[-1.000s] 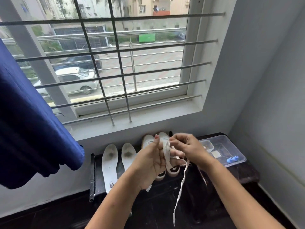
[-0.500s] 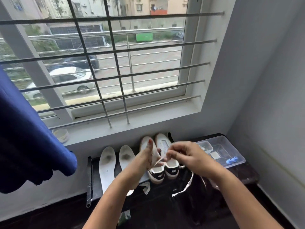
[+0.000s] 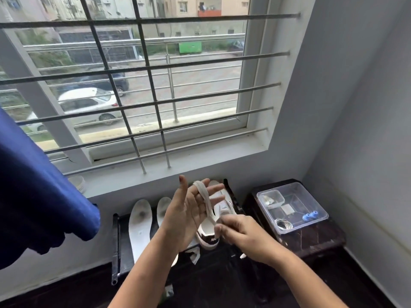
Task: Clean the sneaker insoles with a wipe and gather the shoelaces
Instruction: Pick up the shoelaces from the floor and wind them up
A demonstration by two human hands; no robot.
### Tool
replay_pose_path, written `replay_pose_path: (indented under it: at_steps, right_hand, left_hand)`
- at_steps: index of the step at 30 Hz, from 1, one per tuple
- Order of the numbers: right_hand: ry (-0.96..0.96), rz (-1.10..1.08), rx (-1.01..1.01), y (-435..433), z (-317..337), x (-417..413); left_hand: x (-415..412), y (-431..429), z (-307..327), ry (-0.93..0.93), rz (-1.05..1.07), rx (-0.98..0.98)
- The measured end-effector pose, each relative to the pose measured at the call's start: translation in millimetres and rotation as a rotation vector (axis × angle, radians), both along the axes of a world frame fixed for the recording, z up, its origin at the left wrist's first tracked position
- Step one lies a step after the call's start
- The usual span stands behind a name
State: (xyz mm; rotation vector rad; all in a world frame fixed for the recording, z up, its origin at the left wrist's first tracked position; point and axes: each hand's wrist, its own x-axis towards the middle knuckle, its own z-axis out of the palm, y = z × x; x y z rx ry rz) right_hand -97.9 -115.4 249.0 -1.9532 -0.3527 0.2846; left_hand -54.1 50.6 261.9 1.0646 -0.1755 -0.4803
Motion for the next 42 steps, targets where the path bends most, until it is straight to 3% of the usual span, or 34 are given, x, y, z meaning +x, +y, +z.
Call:
replay_pose_path:
  at_steps: [5, 9, 16, 23, 25, 29, 33, 37, 42]
  right_hand:
    - [-0.124, 0.053, -0.208, -15, 27, 9]
    - [-0.222, -0.066, -0.151, -28, 44, 29]
    - [-0.075, -0.186, -0.028, -21, 1, 37]
    - [-0.007, -0.081, -0.046, 5, -17, 0]
    - [0.0, -0.037, -0.079, 3, -14, -6]
    - [-0.133, 0.042, -0.27, -9, 1, -8]
    - [-0.222, 0.025, -0.279, -21, 29, 2]
    - [-0.309, -0.1, -0.216, -31, 44, 20]
    - [-0.219, -0.263, 0.001, -33, 27, 31]
  left_hand:
    - [3, 0, -5, -0.087, -0.016, 0.409]
    - [-12, -5, 3, -0.096, -0.273, 0.467]
    - [-17, -11, 13, -0.021, -0.326, 0.155]
    - [-5, -4, 7, 0.085, -0.02, -0.088]
    - [-2, -4, 3, 0.083, 0.052, -0.033]
    - [-1, -5, -1, 0.051, 0.121, 0.255]
    - [-13, -12, 5, -0.007, -0.13, 0.495]
    - [-29, -20, 7, 0.025, -0.321, 0.432]
    - [-34, -29, 19, 0.024, -0.229, 0.217]
